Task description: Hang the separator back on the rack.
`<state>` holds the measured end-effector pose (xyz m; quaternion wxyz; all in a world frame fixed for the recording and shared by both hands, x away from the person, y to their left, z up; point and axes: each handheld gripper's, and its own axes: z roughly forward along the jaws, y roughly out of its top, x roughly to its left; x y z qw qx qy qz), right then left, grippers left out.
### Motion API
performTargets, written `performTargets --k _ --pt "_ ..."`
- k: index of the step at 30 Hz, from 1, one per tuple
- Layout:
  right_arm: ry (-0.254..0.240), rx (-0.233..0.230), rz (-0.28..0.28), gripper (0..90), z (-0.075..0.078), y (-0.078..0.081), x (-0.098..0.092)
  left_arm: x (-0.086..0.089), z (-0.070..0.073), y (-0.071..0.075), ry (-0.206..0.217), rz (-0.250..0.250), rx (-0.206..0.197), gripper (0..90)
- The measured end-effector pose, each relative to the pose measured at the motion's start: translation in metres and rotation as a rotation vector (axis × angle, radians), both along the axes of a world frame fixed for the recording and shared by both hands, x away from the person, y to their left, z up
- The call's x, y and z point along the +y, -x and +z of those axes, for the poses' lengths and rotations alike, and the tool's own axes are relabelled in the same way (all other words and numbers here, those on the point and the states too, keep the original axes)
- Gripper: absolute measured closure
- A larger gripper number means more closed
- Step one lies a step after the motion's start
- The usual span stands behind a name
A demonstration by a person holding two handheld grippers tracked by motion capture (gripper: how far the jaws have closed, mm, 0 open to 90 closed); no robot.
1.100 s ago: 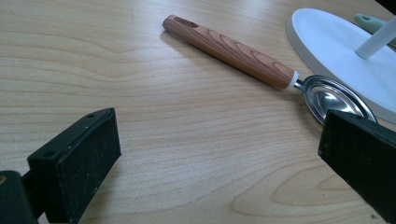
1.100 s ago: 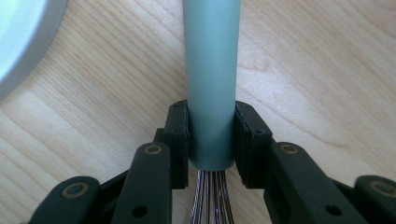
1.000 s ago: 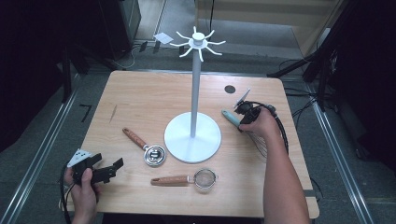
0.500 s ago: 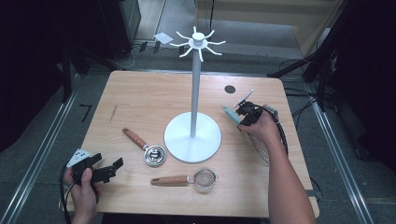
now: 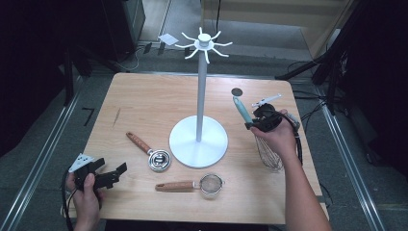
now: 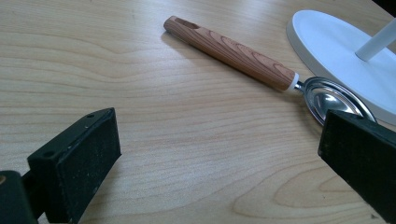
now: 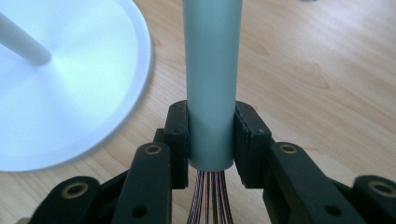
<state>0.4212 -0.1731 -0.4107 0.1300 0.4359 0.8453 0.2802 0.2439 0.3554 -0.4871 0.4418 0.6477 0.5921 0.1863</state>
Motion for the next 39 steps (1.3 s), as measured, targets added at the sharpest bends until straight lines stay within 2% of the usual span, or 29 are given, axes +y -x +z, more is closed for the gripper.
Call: performTargets --k 5,6,8,9,13,17,18,19,22,24,26,29,30,34,39 --pt "-0.079 -0.088 0.009 71.3 0.015 0.016 -0.002 0.0 0.0 0.0 0.0 0.002 0.0 0.0" --pt "-0.079 -0.088 0.009 71.3 0.015 0.016 -0.002 0.0 0.0 0.0 0.0 0.002 0.0 0.0" --pt "-0.131 -0.136 -0.002 71.3 0.022 0.025 -0.003 0.0 0.0 0.0 -0.001 0.001 -0.001 0.0" --pt "-0.131 -0.136 -0.002 71.3 0.022 0.025 -0.003 0.0 0.0 0.0 -0.001 0.001 -0.001 0.0" --pt "-0.195 -0.194 -0.004 71.3 0.031 0.036 0.0 0.0 0.0 0.0 -0.001 0.001 -0.001 0.0" --pt "-0.229 -0.216 0.004 71.3 0.036 0.042 0.003 0.0 0.0 0.0 -0.001 0.001 -0.001 0.0" --pt "-0.257 -0.242 0.008 71.3 0.041 0.046 0.006 0.0 0.0 0.0 -0.001 0.001 -0.001 0.0" --pt "-0.257 -0.242 0.008 71.3 0.041 0.046 0.006 0.0 0.0 0.0 -0.001 0.001 -0.001 0.0" --pt "-0.3 -0.285 0.015 71.3 0.05 0.052 0.012 0.0 0.0 0.0 -0.001 0.001 -0.001 0.0" --pt "-0.309 -0.293 0.017 71.3 0.052 0.053 0.014 0.0 0.0 0.0 0.0 0.001 -0.001 0.0" --pt "-0.33 -0.324 0.032 71.3 0.058 0.057 0.018 0.0 0.0 0.0 0.0 0.0 -0.001 0.0" --pt "-0.349 -0.344 0.033 71.3 0.063 0.06 0.021 0.0 0.0 0.0 0.001 0.001 -0.002 0.0" --pt "-0.37 -0.354 0.043 71.3 0.068 0.062 0.024 0.0 0.0 0.0 0.001 0.001 -0.002 0.0" --pt "-0.382 -0.378 0.06 71.3 0.075 0.064 0.028 0.0 0.0 0.0 0.002 0.002 -0.002 0.0" --pt "-0.425 -0.423 0.079 71.2 0.085 0.069 0.032 0.0 0.0 0.0 0.002 0.002 -0.002 0.0"
